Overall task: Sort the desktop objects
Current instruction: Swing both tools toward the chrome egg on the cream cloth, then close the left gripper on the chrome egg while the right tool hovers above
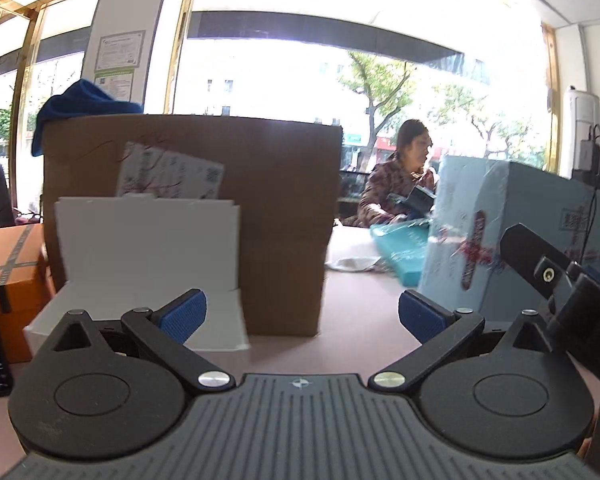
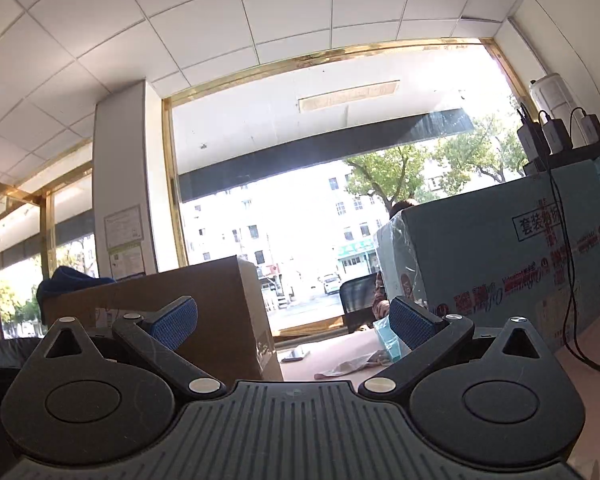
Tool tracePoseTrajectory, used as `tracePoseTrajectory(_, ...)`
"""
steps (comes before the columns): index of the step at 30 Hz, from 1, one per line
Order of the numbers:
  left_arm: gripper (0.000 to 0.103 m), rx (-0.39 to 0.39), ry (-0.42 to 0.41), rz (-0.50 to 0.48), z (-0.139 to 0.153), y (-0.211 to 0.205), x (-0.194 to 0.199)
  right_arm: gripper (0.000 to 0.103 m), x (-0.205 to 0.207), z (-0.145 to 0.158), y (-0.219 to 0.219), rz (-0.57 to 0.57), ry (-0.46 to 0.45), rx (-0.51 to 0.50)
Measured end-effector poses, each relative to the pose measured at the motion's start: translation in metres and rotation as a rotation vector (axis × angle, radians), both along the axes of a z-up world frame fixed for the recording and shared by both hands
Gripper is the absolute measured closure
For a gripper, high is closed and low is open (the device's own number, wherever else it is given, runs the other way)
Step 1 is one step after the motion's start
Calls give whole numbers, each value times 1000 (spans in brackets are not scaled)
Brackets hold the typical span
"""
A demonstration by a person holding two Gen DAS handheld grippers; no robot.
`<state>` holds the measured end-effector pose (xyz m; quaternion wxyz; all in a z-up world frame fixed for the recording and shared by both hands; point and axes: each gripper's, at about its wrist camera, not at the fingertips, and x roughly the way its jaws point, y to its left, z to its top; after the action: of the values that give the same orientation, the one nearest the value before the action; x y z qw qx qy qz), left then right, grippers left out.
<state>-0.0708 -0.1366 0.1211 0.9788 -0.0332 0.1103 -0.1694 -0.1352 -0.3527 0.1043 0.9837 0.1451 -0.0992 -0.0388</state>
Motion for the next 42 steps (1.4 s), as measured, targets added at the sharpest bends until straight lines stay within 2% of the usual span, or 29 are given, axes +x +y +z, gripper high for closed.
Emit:
tracePoseTrajectory(4, 0, -73, 64, -138, 4, -48, 0, 0, -13, 10, -44, 41, -13, 33)
tracePoseTrajectory(7, 0, -63, 110, -224, -6, -72, 5, 0, -12, 6, -63, -3, 21, 0)
tracePoseTrajectory(12, 0, 34, 205, -318, -29, -93, 22, 0, 12, -2, -71, 8, 270, -27)
tracePoseTrajectory(13, 0, 45, 231, -336, -34, -94, 28, 0, 14, -4, -69, 18, 293, -28)
tracePoseTrajectory(16, 0, 14, 345, -360, -49, -89, 50, 0, 18, -13, -66, 20, 336, -18)
tracePoseTrajectory(19, 0, -54, 498, -363, -67, -81, 68, 0, 24, -18, -71, 21, 369, 2)
tracePoseTrajectory(21, 0, -73, 562, -376, -74, -79, 73, 0, 23, -22, -76, 69, 402, 42)
tracePoseTrajectory(23, 0, -66, 575, -383, -77, -79, 75, 0, 25, -26, -79, 135, 443, 105)
tracePoseTrajectory(26, 0, -25, 549, -409, -72, -80, 68, 0, 29, -32, -88, 217, 513, 209)
tracePoseTrajectory(31, 0, 30, 538, -497, -65, -88, 57, 0, 24, -40, -104, 235, 594, 305)
tracePoseTrajectory(35, 0, 52, 561, -569, -69, -95, 53, 0, 21, -51, -115, 249, 639, 388)
tracePoseTrajectory(39, 0, 54, 578, -632, -75, -97, 54, 1, 24, -56, -117, 270, 693, 406)
tracePoseTrajectory(42, 0, 99, 533, -674, -76, -101, 48, 6, 25, -57, -119, 260, 727, 398)
